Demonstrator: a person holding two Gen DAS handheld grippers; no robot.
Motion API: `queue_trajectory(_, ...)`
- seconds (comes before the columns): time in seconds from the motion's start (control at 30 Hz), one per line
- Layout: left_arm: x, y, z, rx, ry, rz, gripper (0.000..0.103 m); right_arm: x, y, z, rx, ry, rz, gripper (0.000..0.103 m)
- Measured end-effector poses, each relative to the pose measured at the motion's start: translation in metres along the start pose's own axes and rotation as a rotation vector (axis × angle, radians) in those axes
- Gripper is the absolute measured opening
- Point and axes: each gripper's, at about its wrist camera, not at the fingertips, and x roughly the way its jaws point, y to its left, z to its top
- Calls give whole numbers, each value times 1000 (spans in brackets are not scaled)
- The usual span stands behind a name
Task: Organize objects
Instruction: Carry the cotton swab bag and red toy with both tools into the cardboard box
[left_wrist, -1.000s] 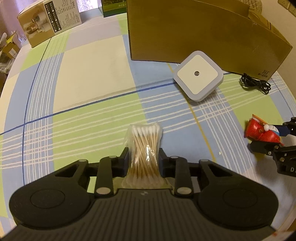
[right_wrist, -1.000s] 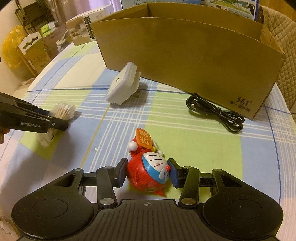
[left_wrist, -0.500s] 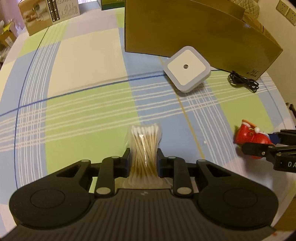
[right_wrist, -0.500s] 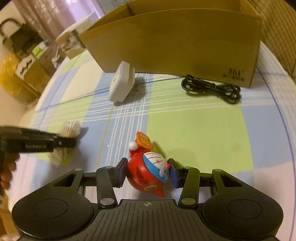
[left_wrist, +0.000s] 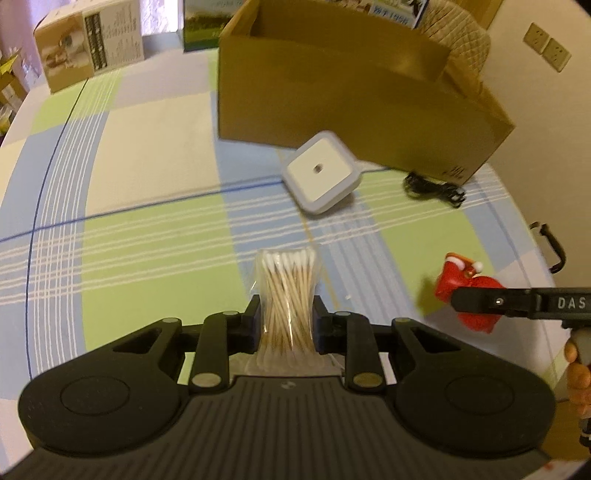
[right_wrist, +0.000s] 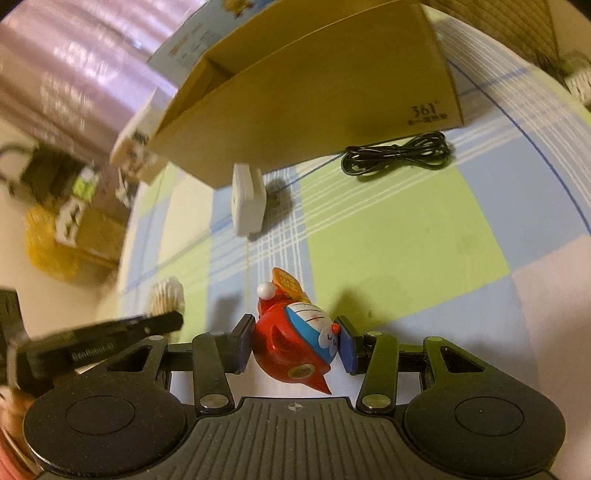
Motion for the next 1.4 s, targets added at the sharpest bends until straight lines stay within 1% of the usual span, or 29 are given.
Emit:
queue_trajectory(0.1, -8, -8, 6, 12, -25, -15, 22, -10, -4, 4, 62, -22, 46, 43)
queue_trajectory(0.2, -14, -15, 14, 23, -49, -28, 22, -19, -4, 13, 94, -54, 74, 43)
queue_trajectory(0.4, -23, -27, 38, 41, -101, -39, 22, -37, 3, 37, 85, -128, 89, 43)
queue_trajectory(0.63, -27, -40, 83, 64, -177, -47, 22, -51, 9, 74, 56, -202, 111, 43)
queue_trajectory(0.83, -21, -56, 124, 87, -226, -49, 22, -54, 20, 110, 29, -252, 125, 43)
queue_trajectory(1.03, -9, -71, 166, 96, -251, -58, 22, -53, 26, 150, 24, -294, 120, 43)
queue_trajectory(1.13, 0, -76, 184, 99, -249, -57, 22, -49, 25, 168, 34, -309, 110, 43)
queue_trajectory(1.27, 16, -79, 202, 100, -233, -42, 22, -40, 22, 186, 37, -313, 75, 43)
queue_trajectory(1.4, 35, -78, 216, 94, -195, -31, 22, -24, 21, 199, -6, -302, -2, 43)
